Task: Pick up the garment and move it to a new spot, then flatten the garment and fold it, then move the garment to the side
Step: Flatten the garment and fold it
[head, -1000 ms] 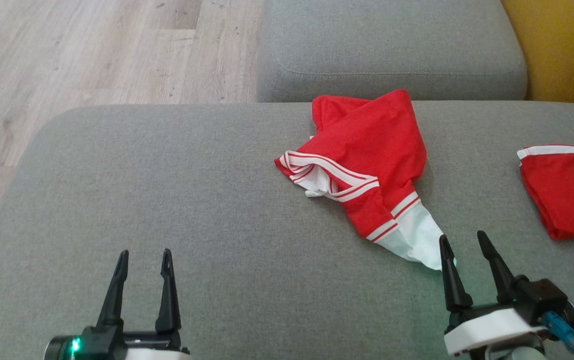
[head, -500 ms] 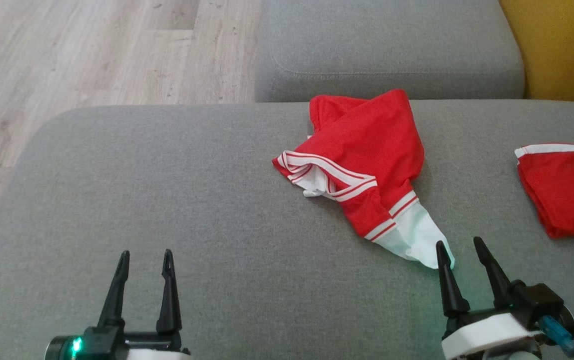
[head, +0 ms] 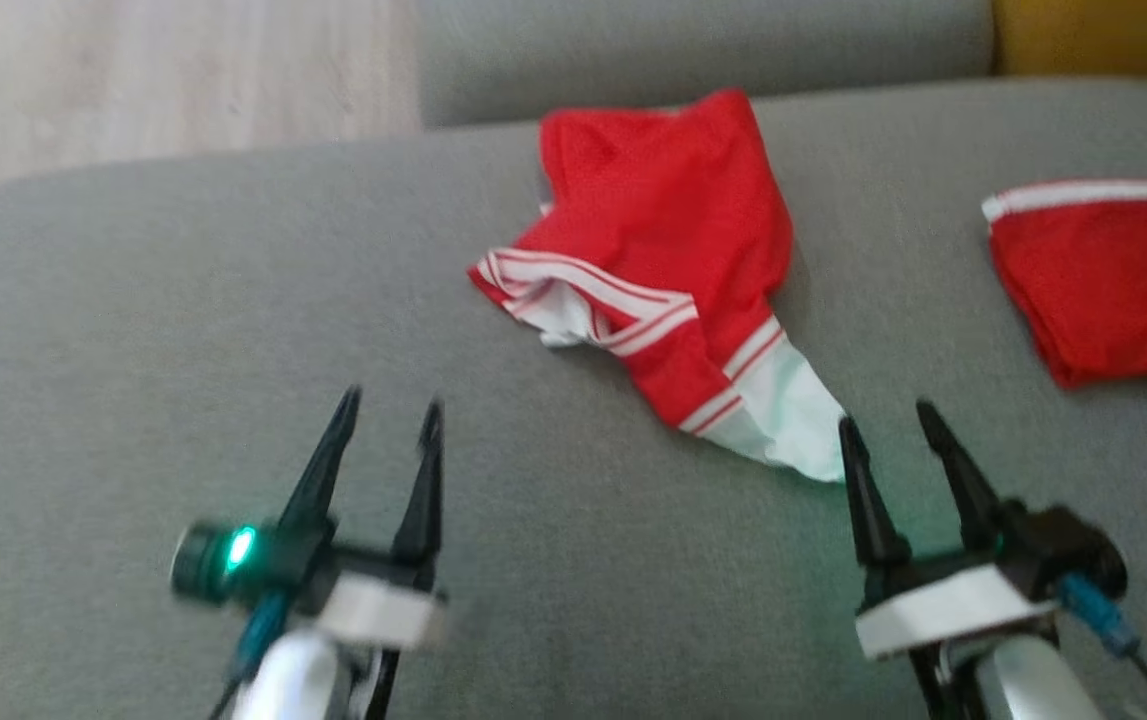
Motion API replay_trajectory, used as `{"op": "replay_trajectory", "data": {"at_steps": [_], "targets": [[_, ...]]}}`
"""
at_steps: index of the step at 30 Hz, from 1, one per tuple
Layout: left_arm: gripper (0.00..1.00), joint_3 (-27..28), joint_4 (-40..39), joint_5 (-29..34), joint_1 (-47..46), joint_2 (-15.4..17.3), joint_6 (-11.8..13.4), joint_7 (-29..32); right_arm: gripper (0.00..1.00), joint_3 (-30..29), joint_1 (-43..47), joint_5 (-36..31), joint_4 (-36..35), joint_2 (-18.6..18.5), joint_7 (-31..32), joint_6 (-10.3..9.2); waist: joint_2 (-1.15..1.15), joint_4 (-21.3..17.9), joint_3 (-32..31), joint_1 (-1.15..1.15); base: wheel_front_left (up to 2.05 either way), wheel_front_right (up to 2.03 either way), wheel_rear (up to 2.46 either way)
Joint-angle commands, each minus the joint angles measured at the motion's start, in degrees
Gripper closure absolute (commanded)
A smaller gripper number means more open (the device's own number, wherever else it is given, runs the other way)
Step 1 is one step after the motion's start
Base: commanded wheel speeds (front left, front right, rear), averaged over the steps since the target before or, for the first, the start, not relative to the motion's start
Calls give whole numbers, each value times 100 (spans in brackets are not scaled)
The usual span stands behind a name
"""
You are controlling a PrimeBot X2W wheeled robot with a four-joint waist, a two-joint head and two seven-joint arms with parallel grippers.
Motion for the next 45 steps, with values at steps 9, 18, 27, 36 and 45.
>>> {"op": "replay_trajectory", "data": {"at_steps": [9, 18, 27, 36, 45], "targets": [[0, -805, 1718, 273, -2528, -25, -510, 368, 0, 347, -786, 109, -522, -22, -22, -4, 0, -1255, 1390, 0, 0, 0, 0], [0, -1070, 3013, 160, -3444, 14, -552, 1041, 0, 469, -905, 356, -599, -22, -22, -4, 0, -1771, 1695, 0, 0, 0, 0], [100, -1294, 3301, 154, -3615, 51, -597, 716, 0, 424, -881, 428, -574, -22, -22, -4, 0, -1874, 1645, 0, 0, 0, 0], [100, -1554, 2907, -127, -3963, 3, -631, 319, 0, 486, -834, 462, -516, -22, -22, -4, 0, -1865, 1237, 0, 0, 0, 0], [100, -1872, 1412, -1137, -5598, 416, -645, 919, 0, 537, -671, 485, -522, -22, -22, -4, 0, -1727, 672, 0, 0, 0, 0]]}}
